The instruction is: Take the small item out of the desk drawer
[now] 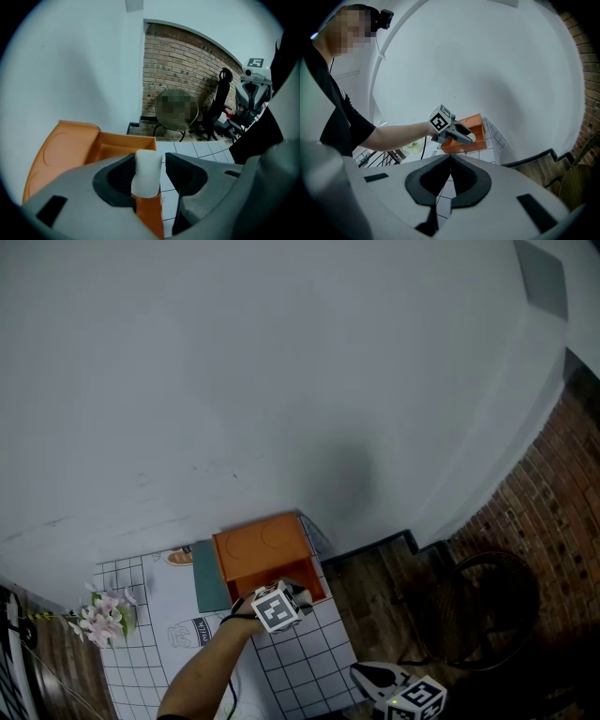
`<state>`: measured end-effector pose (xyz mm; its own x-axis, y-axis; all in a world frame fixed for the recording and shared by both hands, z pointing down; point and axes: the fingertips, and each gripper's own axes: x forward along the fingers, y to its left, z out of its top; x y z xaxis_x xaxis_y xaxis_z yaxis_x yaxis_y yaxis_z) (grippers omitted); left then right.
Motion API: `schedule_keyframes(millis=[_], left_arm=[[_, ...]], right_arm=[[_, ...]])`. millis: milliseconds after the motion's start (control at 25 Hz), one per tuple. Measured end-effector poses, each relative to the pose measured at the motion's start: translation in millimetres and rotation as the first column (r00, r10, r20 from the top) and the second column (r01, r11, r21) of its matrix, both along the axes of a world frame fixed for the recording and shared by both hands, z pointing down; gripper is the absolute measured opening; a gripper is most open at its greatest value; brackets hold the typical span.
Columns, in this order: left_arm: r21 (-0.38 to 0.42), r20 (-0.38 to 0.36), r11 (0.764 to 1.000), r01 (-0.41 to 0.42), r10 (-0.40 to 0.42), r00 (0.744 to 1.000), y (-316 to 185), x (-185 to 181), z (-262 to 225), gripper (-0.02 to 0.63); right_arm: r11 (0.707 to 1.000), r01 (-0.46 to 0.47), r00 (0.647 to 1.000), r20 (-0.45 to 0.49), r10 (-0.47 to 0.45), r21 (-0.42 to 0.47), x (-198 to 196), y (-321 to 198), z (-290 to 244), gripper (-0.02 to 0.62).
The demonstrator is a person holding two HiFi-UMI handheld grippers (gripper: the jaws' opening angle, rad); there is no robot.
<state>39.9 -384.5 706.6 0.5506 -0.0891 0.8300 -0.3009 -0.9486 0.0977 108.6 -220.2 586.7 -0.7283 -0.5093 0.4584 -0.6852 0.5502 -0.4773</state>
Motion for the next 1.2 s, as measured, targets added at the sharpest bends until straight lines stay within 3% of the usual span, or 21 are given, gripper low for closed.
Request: schedule_keyframes(millis=[320, 520, 720, 840, 1000, 1200], left_arm=[[0.028, 0.086, 0.999, -0.015, 0.012, 0.996, -2, -7, 14, 0.190], [0.050, 0.078, 0.998, 0.027, -0.031, 0.996, -6, -11, 11, 0.186], [0.099, 0.039, 0.994, 0.044, -0.048, 0.998, -3, -12, 1, 0.186], [0.146, -0.029, 0.984, 0.101, -0.097, 0.995, -7, -15, -18, 0.175], [0.199, -0.137, 0.956, 0.217, -0.192, 0.972, -12, -30, -47, 0.175], [0.209, -0.195, 0.912, 0.352, -0.314, 0.929, -8, -55, -59, 0.175]], right_arm=[[1.000, -0.011, 1.000, 0.000, 0.011, 0.001, -1, -1, 0, 0.005], [1.000, -0.014, 1.000, -0.010, 0.014, 0.001, -1, -1, 0, 0.005], [1.000, 0.004, 0.999, -0.037, -0.004, 0.007, -7, -1, -4, 0.005], [0.999, 0.025, 0.998, -0.057, -0.024, 0.021, -16, -2, -11, 0.005], [0.997, 0.060, 0.996, -0.071, -0.057, 0.042, -30, -1, -20, 0.005], [0.991, 0.131, 0.989, -0.081, -0.127, 0.036, -39, 1, -21, 0.005]])
